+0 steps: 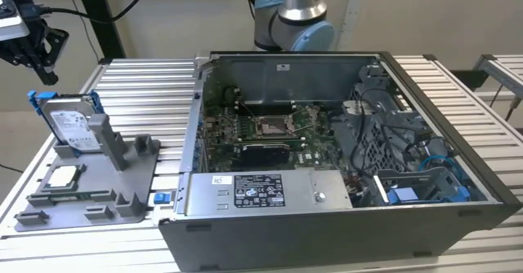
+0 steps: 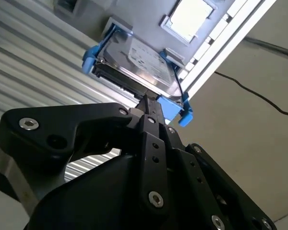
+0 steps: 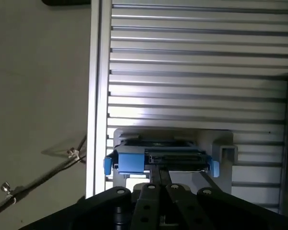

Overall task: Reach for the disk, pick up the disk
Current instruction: 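Reach for the disk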

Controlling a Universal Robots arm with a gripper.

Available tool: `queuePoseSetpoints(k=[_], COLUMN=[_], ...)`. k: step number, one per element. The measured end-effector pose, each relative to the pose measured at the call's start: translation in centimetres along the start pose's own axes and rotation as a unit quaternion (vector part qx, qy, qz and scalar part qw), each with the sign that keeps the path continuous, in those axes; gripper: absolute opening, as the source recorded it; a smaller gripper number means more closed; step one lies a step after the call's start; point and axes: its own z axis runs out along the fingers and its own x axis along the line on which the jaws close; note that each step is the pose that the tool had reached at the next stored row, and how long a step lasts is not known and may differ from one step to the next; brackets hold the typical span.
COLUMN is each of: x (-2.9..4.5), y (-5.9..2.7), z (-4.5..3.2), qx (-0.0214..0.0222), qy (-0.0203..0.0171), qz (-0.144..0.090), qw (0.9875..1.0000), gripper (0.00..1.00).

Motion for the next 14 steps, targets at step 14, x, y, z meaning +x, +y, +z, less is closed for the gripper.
queuePoseSetpoints(k=[14], x=[2.15], y=[0.79], z=[0.14], qx=[0.0000], qy=[0.0000], qz=[-0.001], qw=[1.0000], gripper=[0.00])
